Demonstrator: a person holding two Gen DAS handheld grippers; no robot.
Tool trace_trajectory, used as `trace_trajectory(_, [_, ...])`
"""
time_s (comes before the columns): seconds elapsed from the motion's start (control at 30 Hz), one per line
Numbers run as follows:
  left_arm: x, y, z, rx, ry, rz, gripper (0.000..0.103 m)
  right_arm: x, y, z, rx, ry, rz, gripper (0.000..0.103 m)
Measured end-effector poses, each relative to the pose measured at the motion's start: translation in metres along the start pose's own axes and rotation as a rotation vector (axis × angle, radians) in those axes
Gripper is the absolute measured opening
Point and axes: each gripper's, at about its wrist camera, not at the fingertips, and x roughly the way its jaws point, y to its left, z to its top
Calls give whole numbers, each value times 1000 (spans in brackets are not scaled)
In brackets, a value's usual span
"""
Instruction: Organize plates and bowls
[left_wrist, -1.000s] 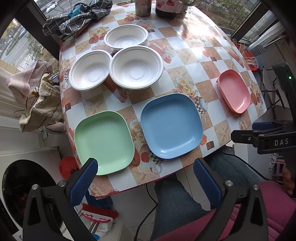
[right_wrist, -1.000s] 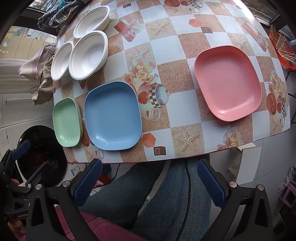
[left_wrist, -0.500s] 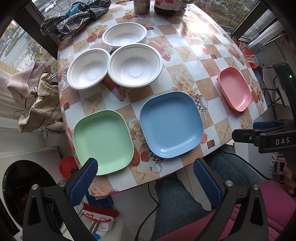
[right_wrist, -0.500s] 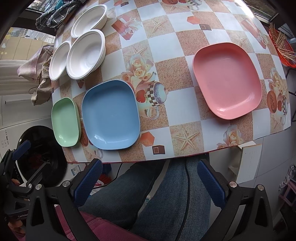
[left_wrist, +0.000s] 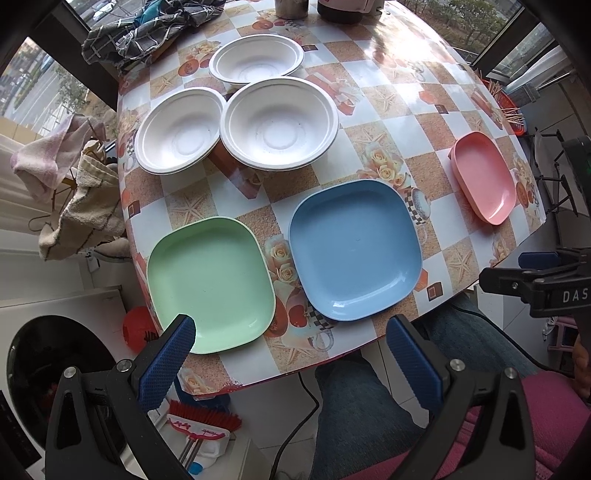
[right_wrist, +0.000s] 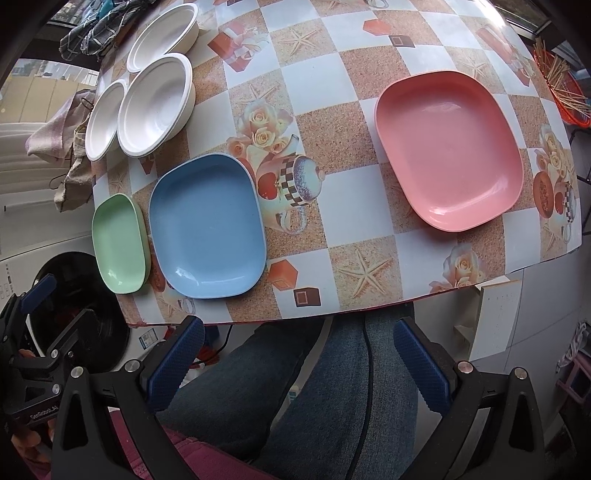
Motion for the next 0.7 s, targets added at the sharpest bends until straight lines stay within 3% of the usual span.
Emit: trace_trajectory(0.7, [18, -5, 4, 11, 40, 6, 103, 16, -1, 5, 1, 7, -19, 103])
